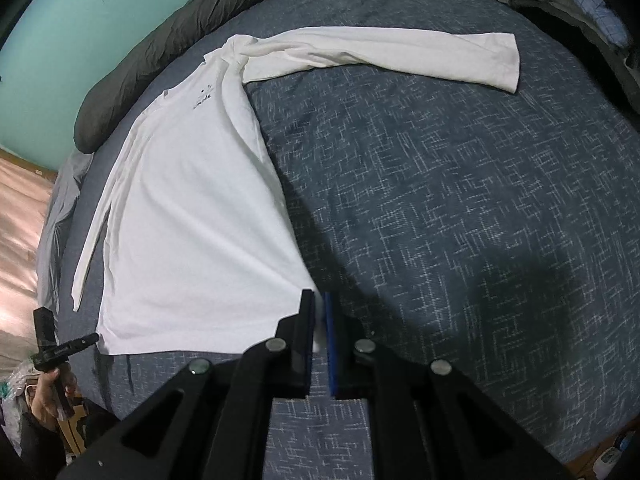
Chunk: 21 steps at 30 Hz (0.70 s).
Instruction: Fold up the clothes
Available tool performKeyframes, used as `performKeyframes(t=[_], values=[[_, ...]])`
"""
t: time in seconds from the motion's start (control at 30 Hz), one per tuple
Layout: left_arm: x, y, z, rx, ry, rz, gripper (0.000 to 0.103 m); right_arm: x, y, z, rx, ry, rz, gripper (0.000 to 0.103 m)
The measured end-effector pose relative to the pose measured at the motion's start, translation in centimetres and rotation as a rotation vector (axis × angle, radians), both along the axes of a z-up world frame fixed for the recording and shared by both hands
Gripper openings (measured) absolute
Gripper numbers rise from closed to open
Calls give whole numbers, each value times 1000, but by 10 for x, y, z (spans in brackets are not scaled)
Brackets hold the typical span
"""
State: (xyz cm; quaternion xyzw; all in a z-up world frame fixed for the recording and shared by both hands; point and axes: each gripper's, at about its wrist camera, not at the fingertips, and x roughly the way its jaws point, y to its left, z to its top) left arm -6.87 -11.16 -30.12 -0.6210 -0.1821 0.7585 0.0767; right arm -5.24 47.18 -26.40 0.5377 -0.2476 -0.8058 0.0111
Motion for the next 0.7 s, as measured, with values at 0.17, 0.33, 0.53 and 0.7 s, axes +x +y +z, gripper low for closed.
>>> performKeyframes(t=[0.17, 0.33, 0.53, 0.7], values=[[5, 6, 19, -7, 50, -17, 5, 3, 0, 11, -8, 21, 8, 5], [21, 4, 66, -1, 143, -23, 4, 6, -4, 29, -8, 54, 28, 5], [47, 0, 117, 5, 209, -32, 4, 14, -13, 51, 25, 91, 75, 5], [51, -10, 102, -7, 166, -28, 4, 23, -10, 38, 37, 49, 78, 5]])
